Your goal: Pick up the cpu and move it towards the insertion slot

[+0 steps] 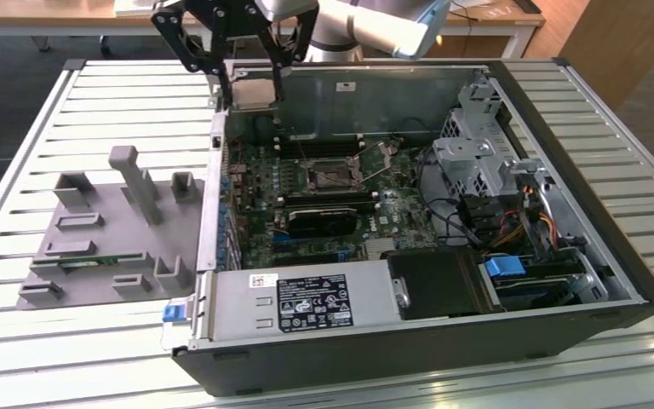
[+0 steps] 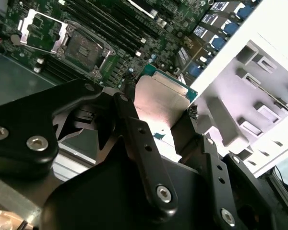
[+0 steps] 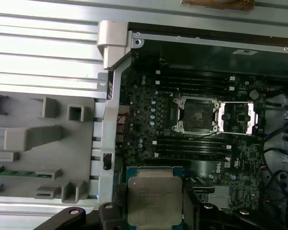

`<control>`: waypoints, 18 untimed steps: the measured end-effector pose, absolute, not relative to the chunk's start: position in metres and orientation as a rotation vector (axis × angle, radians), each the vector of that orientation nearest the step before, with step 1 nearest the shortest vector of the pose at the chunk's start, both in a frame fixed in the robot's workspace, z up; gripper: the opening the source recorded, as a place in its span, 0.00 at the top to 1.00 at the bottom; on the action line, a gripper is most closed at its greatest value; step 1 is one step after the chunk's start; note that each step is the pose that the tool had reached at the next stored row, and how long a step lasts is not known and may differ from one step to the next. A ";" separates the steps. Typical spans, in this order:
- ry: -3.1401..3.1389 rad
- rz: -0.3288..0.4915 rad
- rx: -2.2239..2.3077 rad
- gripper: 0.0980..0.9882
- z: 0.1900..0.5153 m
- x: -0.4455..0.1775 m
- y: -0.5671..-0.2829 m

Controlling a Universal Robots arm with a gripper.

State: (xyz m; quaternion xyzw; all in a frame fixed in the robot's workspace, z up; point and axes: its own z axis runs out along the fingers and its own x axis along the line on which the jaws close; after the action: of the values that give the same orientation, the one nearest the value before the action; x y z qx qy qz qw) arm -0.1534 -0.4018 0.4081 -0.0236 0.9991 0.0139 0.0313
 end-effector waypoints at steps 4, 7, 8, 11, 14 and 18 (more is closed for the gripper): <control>3.078 0.043 -0.073 0.50 0.408 -0.138 -0.402; 3.078 0.043 -0.072 0.50 0.408 -0.126 -0.402; 3.078 0.043 -0.073 0.50 0.408 -0.122 -0.402; 3.078 0.043 -0.072 0.50 0.408 -0.110 -0.402; 3.078 0.043 -0.073 0.50 0.408 -0.098 -0.402; 3.078 0.043 -0.073 0.50 0.408 -0.082 -0.402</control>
State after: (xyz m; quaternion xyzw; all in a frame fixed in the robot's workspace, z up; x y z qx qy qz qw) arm -0.0820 -0.4018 0.4082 -0.0235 0.9991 0.0138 0.0311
